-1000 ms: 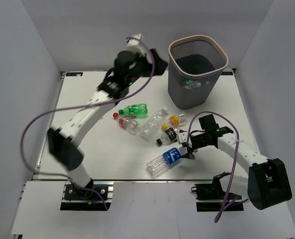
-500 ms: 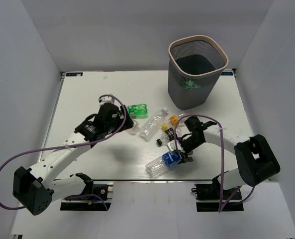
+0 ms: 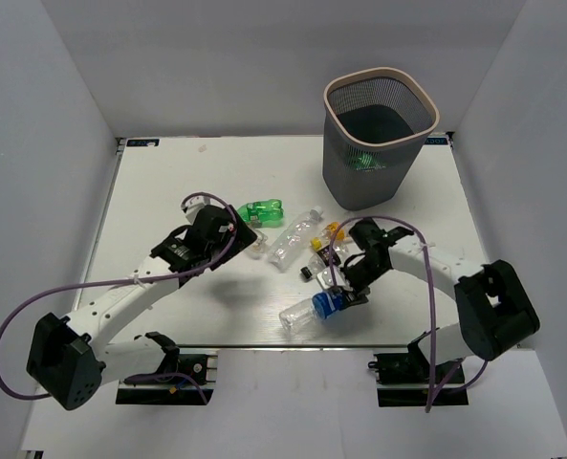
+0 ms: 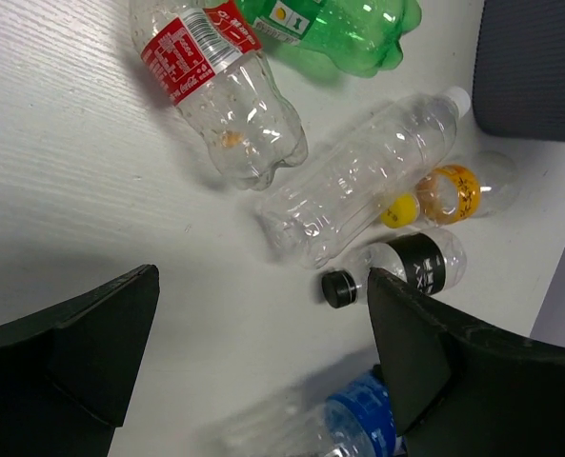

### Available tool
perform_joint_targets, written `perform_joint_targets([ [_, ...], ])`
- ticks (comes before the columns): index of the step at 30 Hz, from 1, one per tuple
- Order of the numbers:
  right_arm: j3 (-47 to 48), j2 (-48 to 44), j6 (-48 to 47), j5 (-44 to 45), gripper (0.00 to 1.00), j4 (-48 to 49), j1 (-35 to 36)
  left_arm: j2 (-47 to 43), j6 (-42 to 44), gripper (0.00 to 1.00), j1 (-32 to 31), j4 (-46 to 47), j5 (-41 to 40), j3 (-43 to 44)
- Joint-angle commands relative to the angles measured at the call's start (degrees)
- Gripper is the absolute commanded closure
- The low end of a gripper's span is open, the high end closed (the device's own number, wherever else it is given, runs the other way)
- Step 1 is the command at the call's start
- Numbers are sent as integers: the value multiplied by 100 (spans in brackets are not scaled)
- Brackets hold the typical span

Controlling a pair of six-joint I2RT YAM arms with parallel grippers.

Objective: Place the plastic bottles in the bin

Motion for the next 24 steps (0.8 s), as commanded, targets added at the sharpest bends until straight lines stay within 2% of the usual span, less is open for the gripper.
perform_joint_targets([
  [1,840,-504,238,-496,90,-891,-9,147,-539,0,13,64,-193,25],
  [3,1339,-890,667,-638,90,-936,-9,322,-698,0,13,-156,-333,131],
  [5,1552,-1301,1380,-638,90,-515,-17,401,-812,0,13,-307,-403,211],
  [9,1993,-1708,3153,149,90,872,-18,455,-1120,0,65,-377,-510,211],
  [10,2054,-1761,3697,353,90,1754,-18,455,-1190,0,66,-377,-562,150],
  [11,2115,-1779,3903,529,90,1998,-18,455,-1252,0,66,-438,-562,149],
  [15,2528,-1586,5017,1853,91,3244,-79,350,-1323,0,66,-228,-562,-61],
  [17,2896,-1279,5170,2443,94,3799,-114,349,-1323,0,66,-166,-562,-62],
  [19,3301,-833,5695,3051,96,3968,-272,349,-1323,0,118,-105,-562,-62],
  [20,3563,-699,5820,3410,100,4099,-316,349,-1323,0,119,-104,-562,-62],
  [24,4286,-215,6137,3379,100,4162,-913,402,-1323,0,119,-52,-562,-62],
])
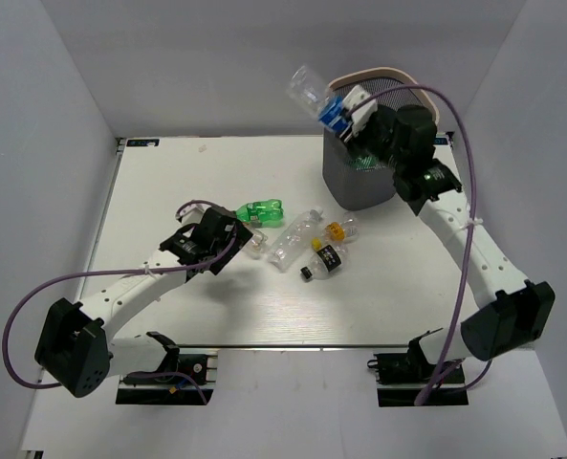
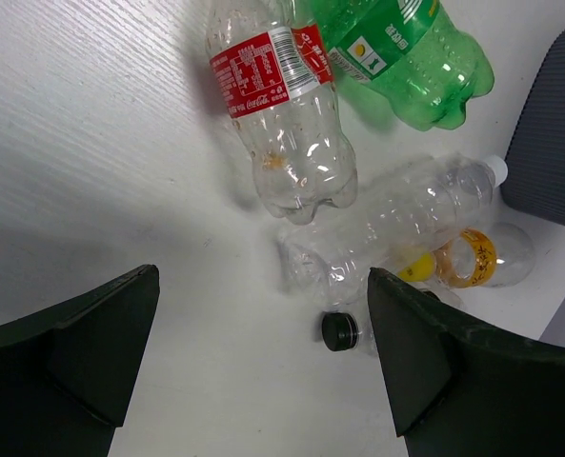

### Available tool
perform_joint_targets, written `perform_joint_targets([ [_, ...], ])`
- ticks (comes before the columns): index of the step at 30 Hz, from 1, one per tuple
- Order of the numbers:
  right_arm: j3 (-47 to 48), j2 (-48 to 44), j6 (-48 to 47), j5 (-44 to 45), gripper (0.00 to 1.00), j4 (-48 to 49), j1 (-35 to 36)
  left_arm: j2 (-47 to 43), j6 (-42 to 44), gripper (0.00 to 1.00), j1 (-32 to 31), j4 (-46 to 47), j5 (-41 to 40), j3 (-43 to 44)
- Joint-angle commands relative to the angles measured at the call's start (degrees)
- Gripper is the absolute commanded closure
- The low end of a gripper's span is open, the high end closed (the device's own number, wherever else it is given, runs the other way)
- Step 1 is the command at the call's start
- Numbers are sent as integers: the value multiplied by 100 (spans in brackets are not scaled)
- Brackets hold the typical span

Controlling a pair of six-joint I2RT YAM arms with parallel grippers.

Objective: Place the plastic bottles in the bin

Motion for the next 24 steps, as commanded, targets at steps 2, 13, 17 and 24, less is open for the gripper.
perform_joint_targets([
  [2,680,255,708,589,100,826,-451,-107,-86,0,31,130,-147,-62],
  [13,1587,951,1428,443,10,-484,-1242,349,-33,0,31,525,-261,-71],
  [17,1167,504,1788,-294,10,-265,-1435,832,20,0,31,525,-411,298],
  [24,-556,-780,1745,-1984,27,544,-1523,1518,125,0,31,1113,-622,545],
])
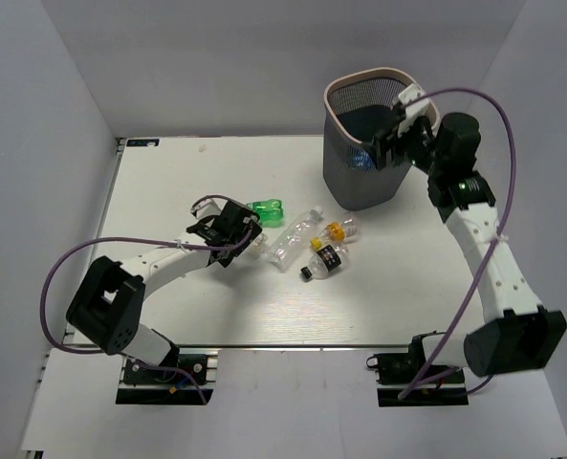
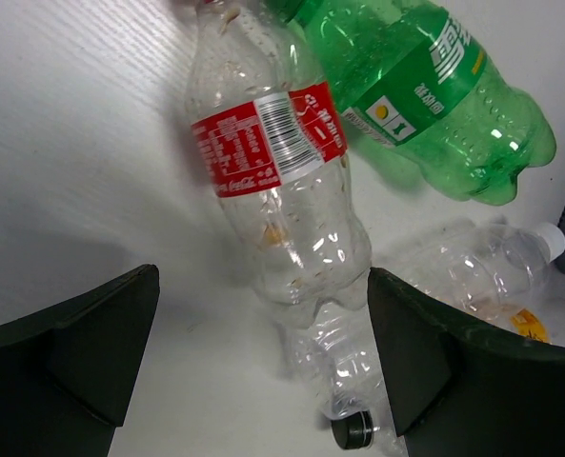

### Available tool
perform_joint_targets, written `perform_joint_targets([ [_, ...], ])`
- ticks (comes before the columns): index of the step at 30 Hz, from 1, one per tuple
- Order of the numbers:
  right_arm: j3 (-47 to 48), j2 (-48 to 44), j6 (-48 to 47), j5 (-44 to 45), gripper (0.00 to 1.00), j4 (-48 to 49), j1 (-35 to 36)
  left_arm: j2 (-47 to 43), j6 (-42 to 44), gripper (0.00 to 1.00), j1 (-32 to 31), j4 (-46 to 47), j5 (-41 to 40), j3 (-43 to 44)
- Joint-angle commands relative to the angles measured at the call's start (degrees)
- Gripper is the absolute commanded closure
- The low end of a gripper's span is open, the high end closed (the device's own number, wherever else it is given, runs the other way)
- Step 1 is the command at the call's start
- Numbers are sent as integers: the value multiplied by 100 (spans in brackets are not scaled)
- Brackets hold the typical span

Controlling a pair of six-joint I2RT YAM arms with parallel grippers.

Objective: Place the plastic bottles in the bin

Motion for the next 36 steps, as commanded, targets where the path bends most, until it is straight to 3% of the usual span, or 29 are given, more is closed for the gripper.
perform_joint_targets([
  [1,-641,-638,89,-1131,28,433,-9,113,58,0,22,456,-235,223],
  [5,-1319,-1096,-192,-1613,31,108,-17,577,58,0,22,597,-112,346],
  [7,-1619,-1350,-350,-1860,38,-285,0,842,58,5,75,597,-51,592],
  [11,-1918,-1597,-946,-2791,59,-786,-17,1405,110,25,128,597,134,847],
  [13,-1989,-1676,-1299,-3274,59,-1121,0,1459,171,39,128,597,195,900],
  [16,-2112,-1721,-2037,-3652,47,-1746,9,1406,276,57,128,536,196,830],
  [17,-2173,-1729,-2317,-3697,36,-1947,17,1206,329,61,128,536,196,725],
  [21,-2471,-1747,-3389,-3759,17,-2519,9,241,944,75,-47,536,318,409],
  [24,-2779,-1712,-3952,-3610,15,-2669,9,-551,1366,88,-100,421,714,154],
  [26,-2859,-1607,-4373,-3566,15,-2827,0,-1369,1716,89,-153,421,714,153],
  [30,-3079,-1221,-5577,-3522,13,-3267,44,-1942,2754,91,-153,1079,916,608],
  [33,-3211,-1010,-6168,-3356,13,-3505,61,-1540,3587,91,-153,1702,1398,1565],
  [36,-3369,-851,-6327,-3162,13,-3383,131,-331,4081,91,-153,2371,2249,2908],
])
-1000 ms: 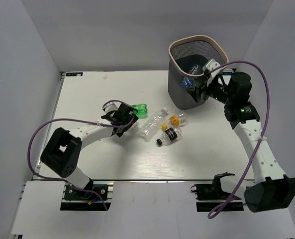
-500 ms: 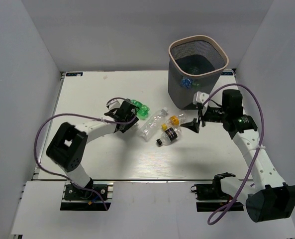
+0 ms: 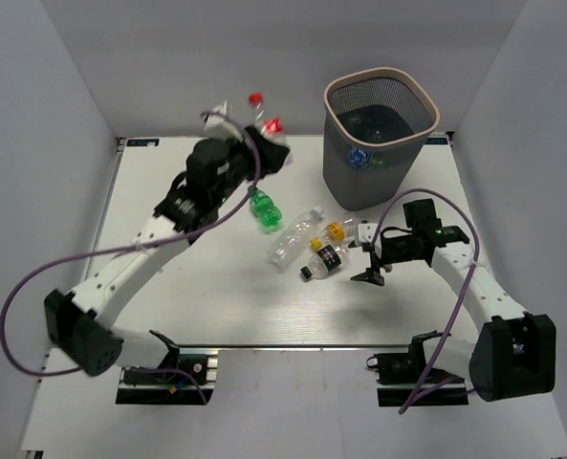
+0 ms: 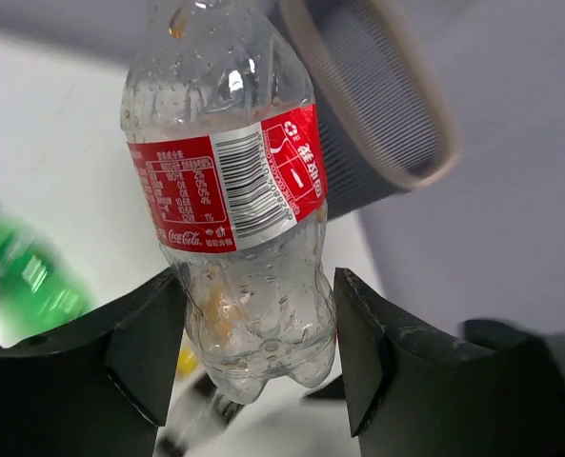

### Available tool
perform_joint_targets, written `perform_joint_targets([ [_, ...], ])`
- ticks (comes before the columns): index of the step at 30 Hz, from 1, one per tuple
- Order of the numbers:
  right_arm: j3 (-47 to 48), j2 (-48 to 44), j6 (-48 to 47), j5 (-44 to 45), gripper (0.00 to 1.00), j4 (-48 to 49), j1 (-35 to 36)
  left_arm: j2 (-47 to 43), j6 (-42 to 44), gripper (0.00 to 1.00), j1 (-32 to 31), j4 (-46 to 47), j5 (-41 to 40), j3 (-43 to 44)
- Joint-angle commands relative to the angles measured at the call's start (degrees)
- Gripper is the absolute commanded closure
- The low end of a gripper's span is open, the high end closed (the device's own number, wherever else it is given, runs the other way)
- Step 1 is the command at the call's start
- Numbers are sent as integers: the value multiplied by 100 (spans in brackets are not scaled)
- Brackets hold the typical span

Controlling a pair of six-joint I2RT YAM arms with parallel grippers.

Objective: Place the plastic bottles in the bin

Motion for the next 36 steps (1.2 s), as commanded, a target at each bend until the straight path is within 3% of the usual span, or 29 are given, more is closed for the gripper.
perform_joint_targets([
  [1,-137,131,-732,149,15,-114,99,1157,1077,91,-5,1095,1074,1307],
  [3,-180,140,-636,351,15,25,169,1684,1078,91,57,1420,1424,1852],
  [7,-418,-18,-337,633,16,377,310,3064,1026,87,109,1545,2023,3764],
  [10,-620,-141,13,834,17,694,415,3900,676,85,109,1842,2402,4673],
  [13,-787,-229,190,914,17,887,494,4383,254,79,109,2247,2481,5009],
  [16,-919,-282,391,949,17,993,556,4736,-63,58,109,2248,2481,5386],
  [17,-945,-291,428,967,17,1045,582,4981,-152,40,109,2248,2481,5484],
  [20,-1025,-361,717,1081,17,1353,652,5281,-205,13,57,2004,2481,5879],
  [21,-1042,-379,796,1116,17,1554,670,5334,-205,5,57,2002,2481,5880],
  [23,-1060,-370,920,1117,16,1783,740,5335,-205,1,57,2002,2429,5933],
  [28,-1007,-160,623,1134,15,2056,837,4880,-135,1,57,1941,2218,5837],
  [31,-928,86,202,1108,15,2109,925,4247,312,1,57,1678,1886,5127],
  [36,-682,517,-310,1282,15,2153,1135,2508,1348,1,57,730,1409,2782],
])
